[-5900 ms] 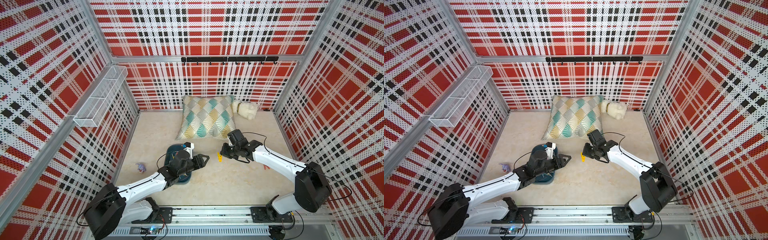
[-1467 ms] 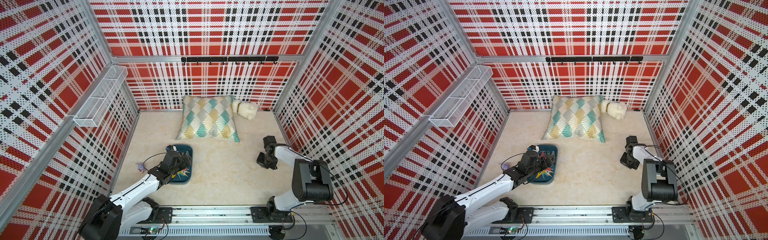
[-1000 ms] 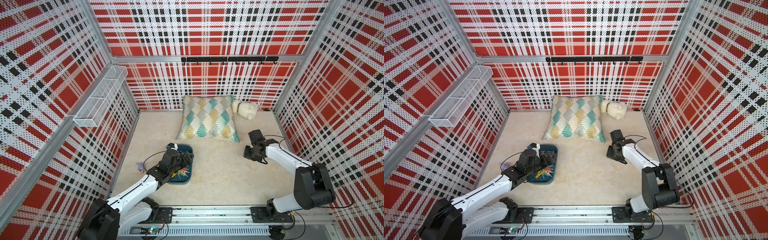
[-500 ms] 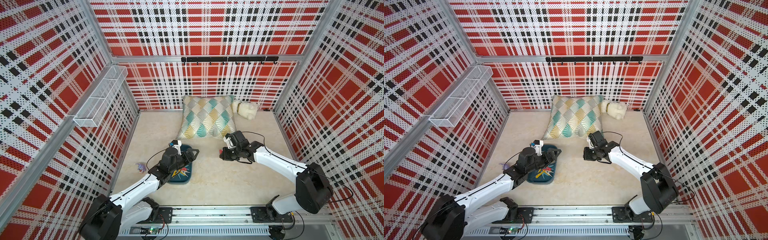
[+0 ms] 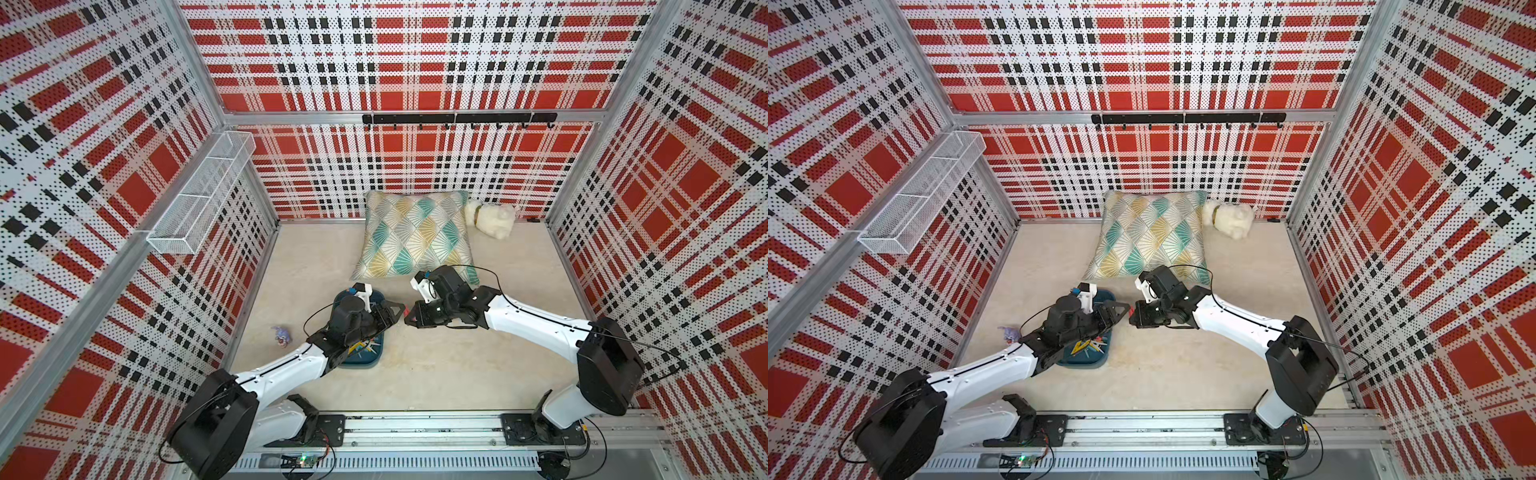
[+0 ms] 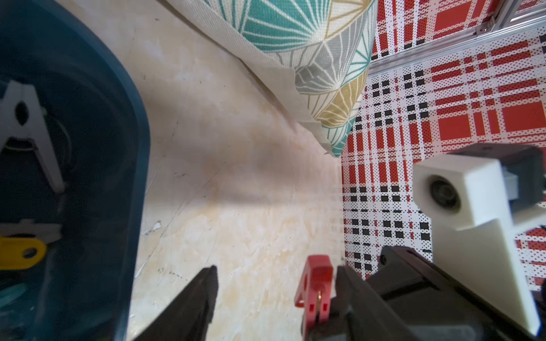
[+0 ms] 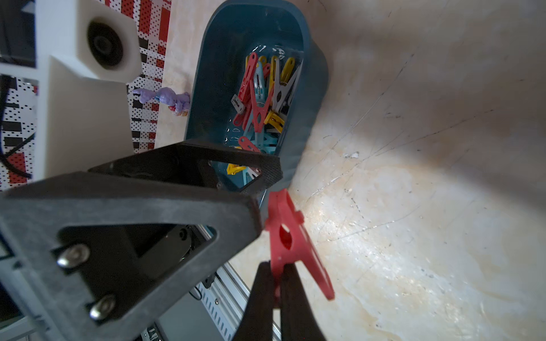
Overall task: Put the clothespins into the storage box
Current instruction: Pick up the clothespin from the center of the board.
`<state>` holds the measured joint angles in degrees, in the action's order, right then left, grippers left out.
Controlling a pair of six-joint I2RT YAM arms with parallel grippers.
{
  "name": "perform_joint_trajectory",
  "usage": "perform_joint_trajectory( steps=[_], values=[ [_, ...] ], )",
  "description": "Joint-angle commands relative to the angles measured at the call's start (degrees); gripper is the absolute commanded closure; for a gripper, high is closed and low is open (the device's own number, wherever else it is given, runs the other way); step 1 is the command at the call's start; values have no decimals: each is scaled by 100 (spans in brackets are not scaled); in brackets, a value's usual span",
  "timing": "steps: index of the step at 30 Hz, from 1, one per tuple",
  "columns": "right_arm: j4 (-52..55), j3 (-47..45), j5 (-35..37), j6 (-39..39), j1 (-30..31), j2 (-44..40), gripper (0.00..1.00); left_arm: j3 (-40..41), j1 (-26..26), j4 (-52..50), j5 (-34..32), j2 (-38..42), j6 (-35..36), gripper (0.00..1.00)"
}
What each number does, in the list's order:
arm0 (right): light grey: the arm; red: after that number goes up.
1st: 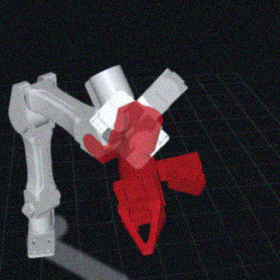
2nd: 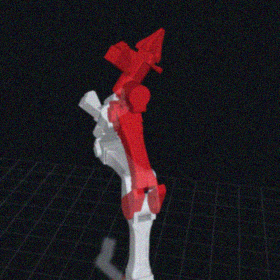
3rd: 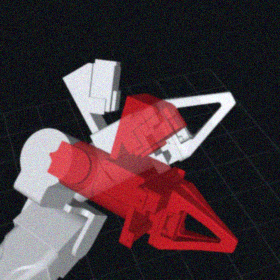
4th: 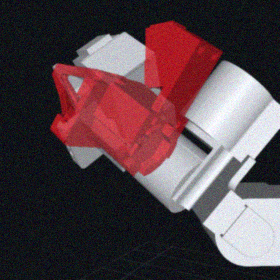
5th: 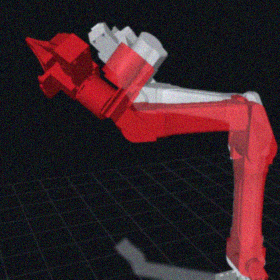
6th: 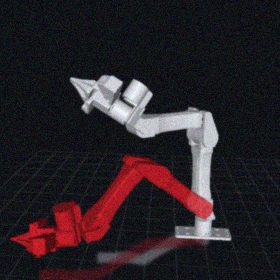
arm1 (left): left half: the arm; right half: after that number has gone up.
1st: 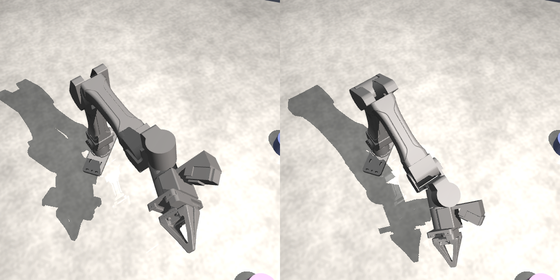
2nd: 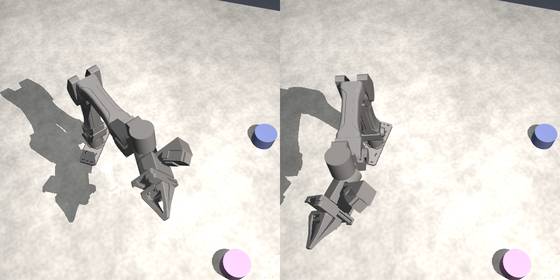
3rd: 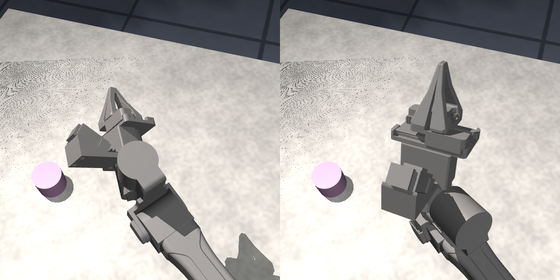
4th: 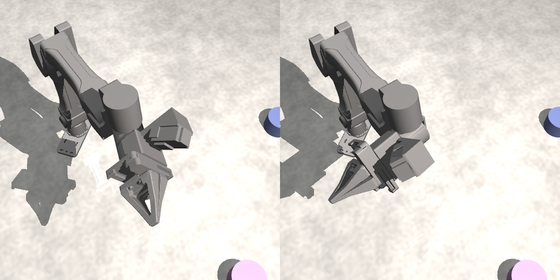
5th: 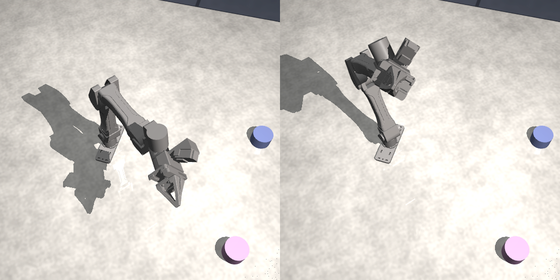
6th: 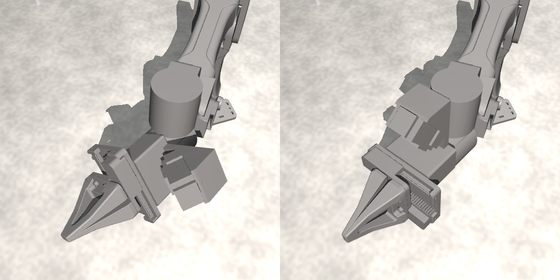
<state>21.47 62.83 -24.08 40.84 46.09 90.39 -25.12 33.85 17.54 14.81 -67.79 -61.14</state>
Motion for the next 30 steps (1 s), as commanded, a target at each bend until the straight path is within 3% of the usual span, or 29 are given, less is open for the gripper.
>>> perform_joint_trajectory(
  steps=[1, 9, 14, 17, 23, 30],
  values=[
    [-210, 228, -98, 57, 172, 108, 100, -72, 17, 228, 61, -13, 6, 39],
    [-240, 335, -75, 58, 252, 184, 100, -4, 43, 322, 154, -17, -31, 60],
    [-199, 338, -21, 21, 252, 180, 100, 16, 45, 331, 145, 4, -44, 82],
    [-160, 318, 101, -33, 252, 113, 91, 32, 39, 330, 136, 20, -47, 100],
    [110, 345, 532, -242, 252, -137, 70, 110, -68, 241, 118, 73, -23, 100],
    [499, 347, 1192, -476, 150, -582, 59, -60, -343, -955, -415, 482, 484, 100]
  ],
)
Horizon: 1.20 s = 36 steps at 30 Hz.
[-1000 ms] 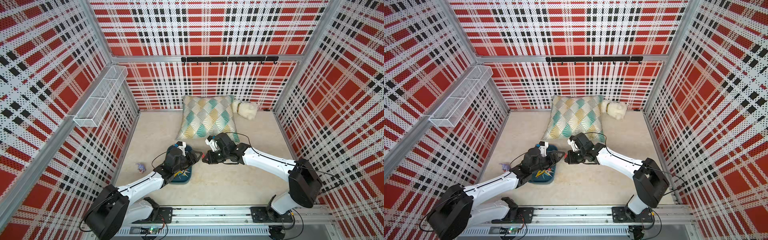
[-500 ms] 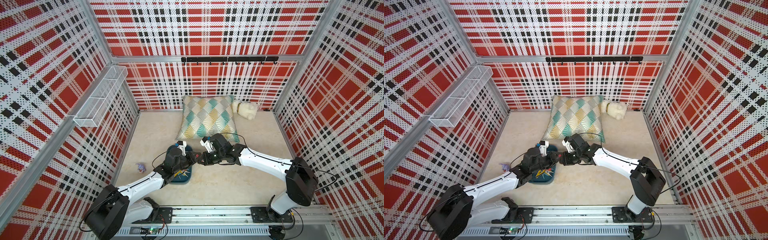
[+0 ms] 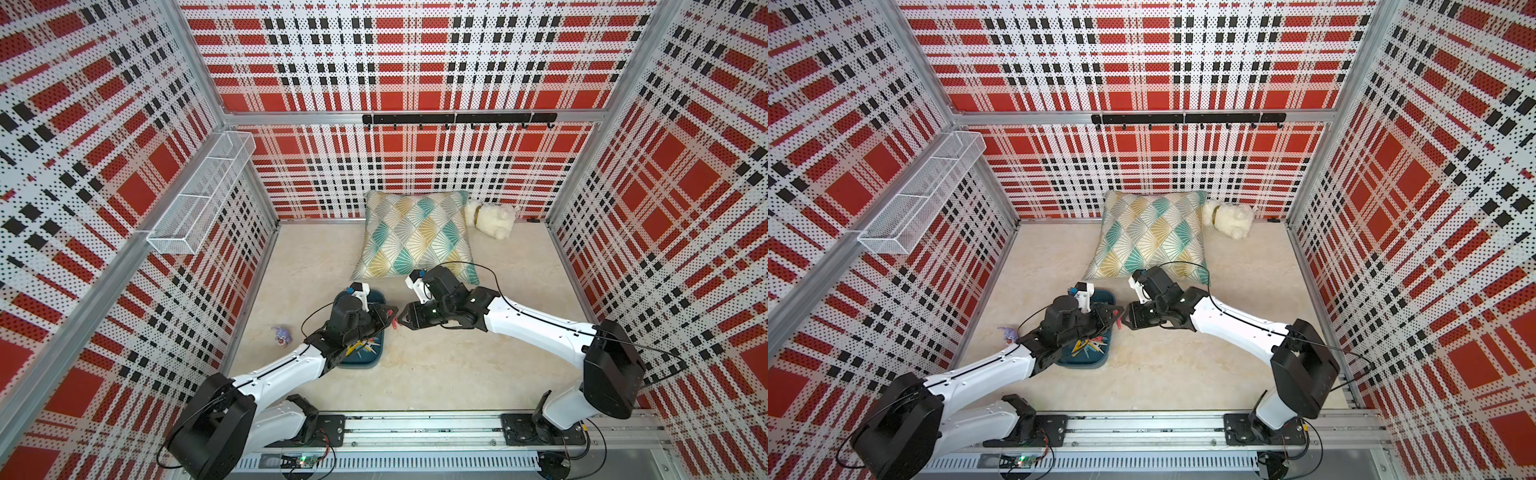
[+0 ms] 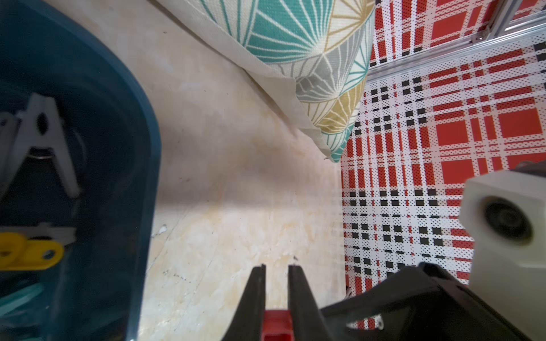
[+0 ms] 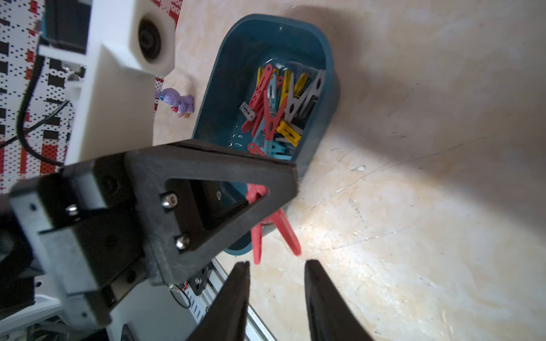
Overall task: Put the clothespins into the storage box
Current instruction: Pick up the clothespin from the center of the board, then place the clothespin in the storage box.
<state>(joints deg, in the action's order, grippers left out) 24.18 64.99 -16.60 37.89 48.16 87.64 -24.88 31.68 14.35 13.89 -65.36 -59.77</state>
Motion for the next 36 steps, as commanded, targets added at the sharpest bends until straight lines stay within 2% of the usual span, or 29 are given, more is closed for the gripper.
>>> perform_joint_trajectory(
  steps=[1, 7, 16, 22, 25, 27, 28, 29, 30, 36],
  values=[
    [278, 98, 508, -194, -114, -379, 58, -142, -168, -914, -501, 329, 453, 100],
    [364, -263, 615, -133, -611, -787, 58, -441, -294, -2367, -1564, 749, 906, 100],
    [437, -641, 539, -207, -1111, -1003, 58, -689, -227, -3891, -2941, 975, 1029, 100],
    [508, -715, 492, -332, -1322, -1024, 58, -961, 306, -4582, -4004, 781, 637, 100],
    [509, -784, 461, -376, -1458, -1094, 57, -1042, 538, -4772, -4260, 557, 490, 100],
    [538, -827, 458, -420, -1582, -1160, 55, -1109, 664, -4947, -4457, 419, 376, 93],
    [541, -846, 456, -440, -1632, -1197, 55, -1144, 712, -5024, -4557, 380, 317, 87],
    [560, -869, 463, -464, -1696, -1241, 54, -1195, 754, -5099, -4653, 360, 262, 75],
    [570, -890, 462, -482, -1756, -1282, 53, -1239, 776, -5153, -4728, 357, 236, 70],
    [687, -984, 738, -581, -2030, -1644, 48, -1572, 761, -5207, -5089, 595, 265, 46]
  ],
)
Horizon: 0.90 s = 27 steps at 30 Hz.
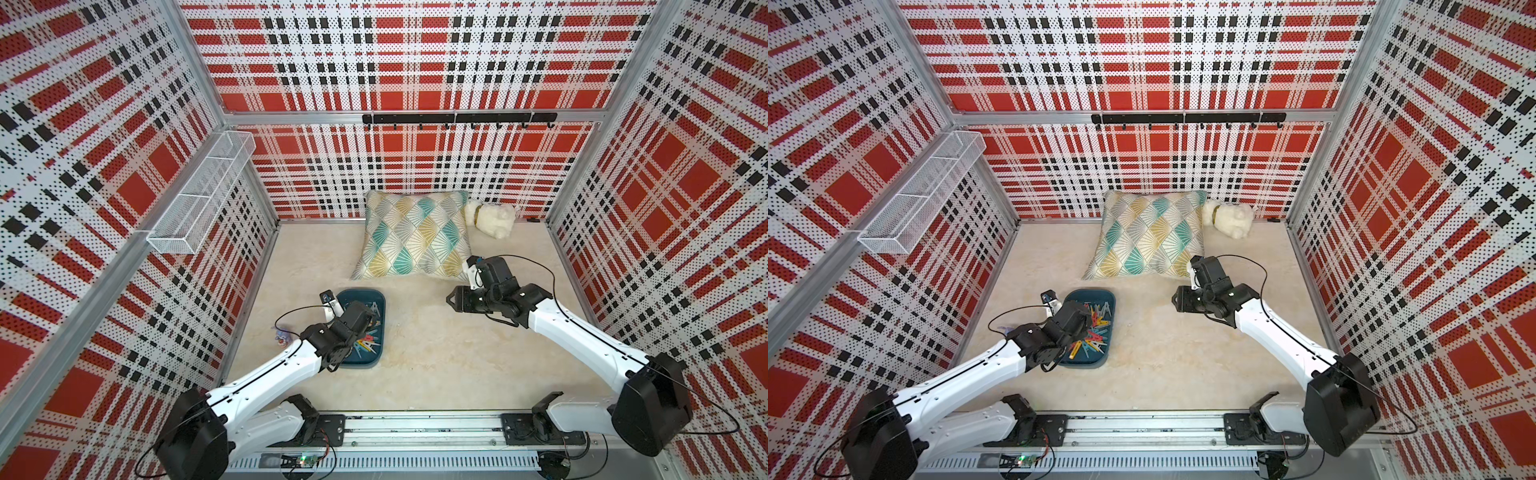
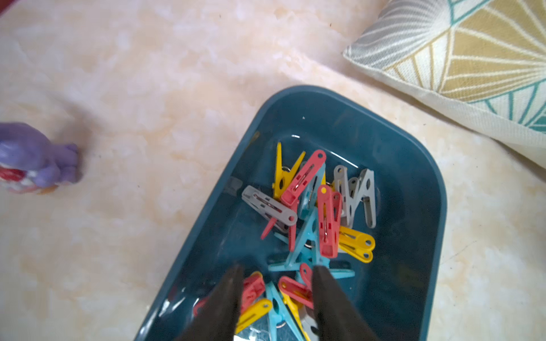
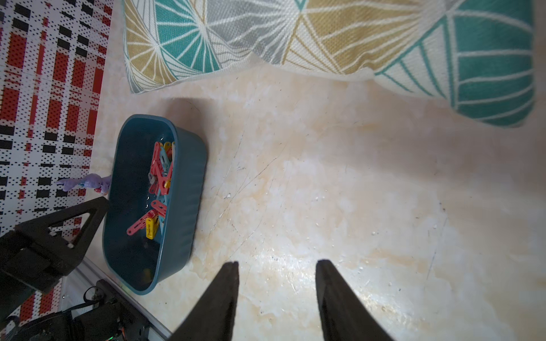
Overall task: Put the clothespins into the storage box
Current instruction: Place the clothespin in the storage box, then reset both arms
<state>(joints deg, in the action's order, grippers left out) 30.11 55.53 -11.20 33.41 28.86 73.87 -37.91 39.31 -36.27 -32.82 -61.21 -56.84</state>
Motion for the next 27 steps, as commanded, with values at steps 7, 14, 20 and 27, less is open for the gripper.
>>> perform_joint_trajectory(
  steps=[7, 14, 20, 27],
  values=[
    [204, 122, 1182, -133, -382, -831, 42, -476, -459, 851, -107, 650, 717, 39],
    [-299, 98, 3038, 119, -645, -1621, 29, -546, -1490, 2274, 882, 790, 1734, 28],
    [-1959, -703, 4181, -429, -652, -2323, 4, -665, -1696, 3260, 863, 552, 2871, 29],
    [-3528, -745, 4733, -2433, -732, -1892, 0, 301, -2278, 5525, 982, 723, 3354, 17]
  ],
)
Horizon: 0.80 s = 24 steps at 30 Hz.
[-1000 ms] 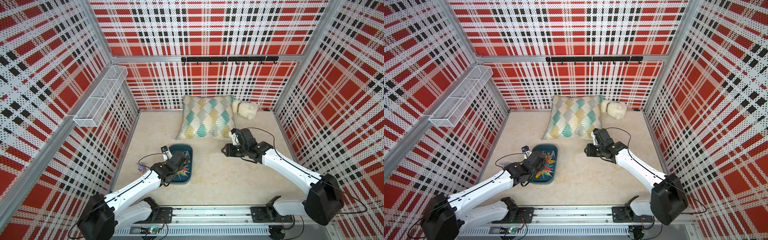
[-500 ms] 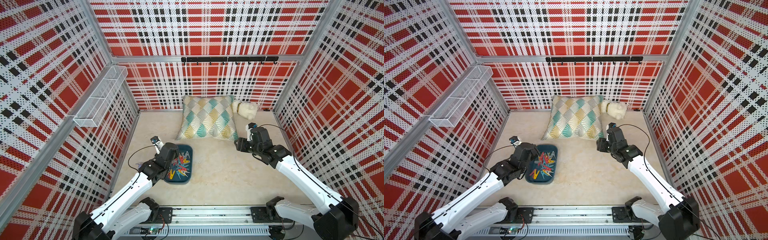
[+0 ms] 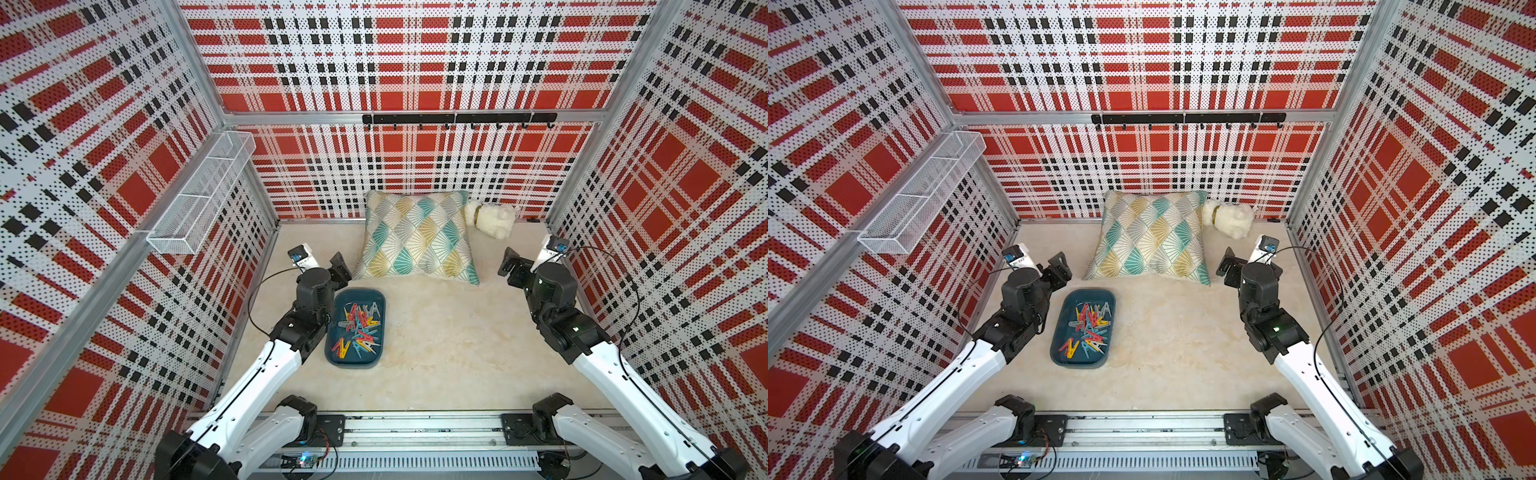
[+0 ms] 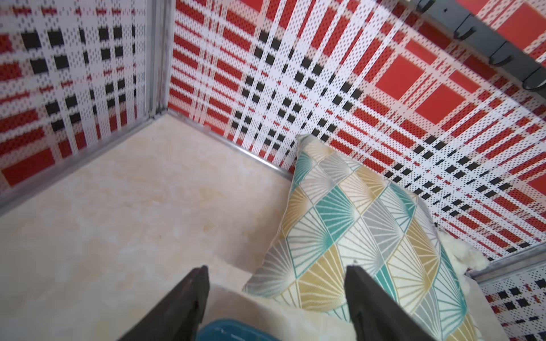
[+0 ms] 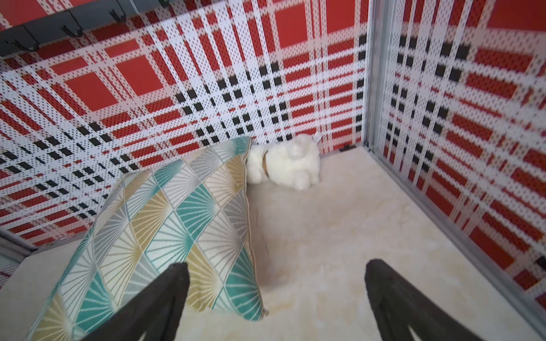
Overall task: Put the clothespins into the storage box
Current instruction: Reset both arms
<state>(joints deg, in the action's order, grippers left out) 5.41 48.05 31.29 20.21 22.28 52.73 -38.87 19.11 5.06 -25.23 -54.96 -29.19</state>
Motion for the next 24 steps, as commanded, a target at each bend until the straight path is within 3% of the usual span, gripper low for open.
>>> perform_joint_trajectory(
  steps=[1, 3, 8, 17, 24],
  values=[
    [-1266, -61, 593, -1294, -123, 309, 0, 528, -373, 1661, 204, 88, 645, 10],
    [-1647, -262, 449, -1551, -386, 492, 0, 790, -808, 2223, 498, -22, 1056, 1],
    [-2190, -950, 464, -1664, -928, 817, 0, 1307, -1700, 2500, 633, -220, 1069, 1],
    [-3682, -2639, 149, -1871, -1278, 723, 0, 2731, -2117, 3612, 357, 75, 1882, 1],
    [-5239, -3303, -641, -1667, -1302, 1407, 0, 3327, -2210, 5293, 372, -572, 2048, 1]
  ],
)
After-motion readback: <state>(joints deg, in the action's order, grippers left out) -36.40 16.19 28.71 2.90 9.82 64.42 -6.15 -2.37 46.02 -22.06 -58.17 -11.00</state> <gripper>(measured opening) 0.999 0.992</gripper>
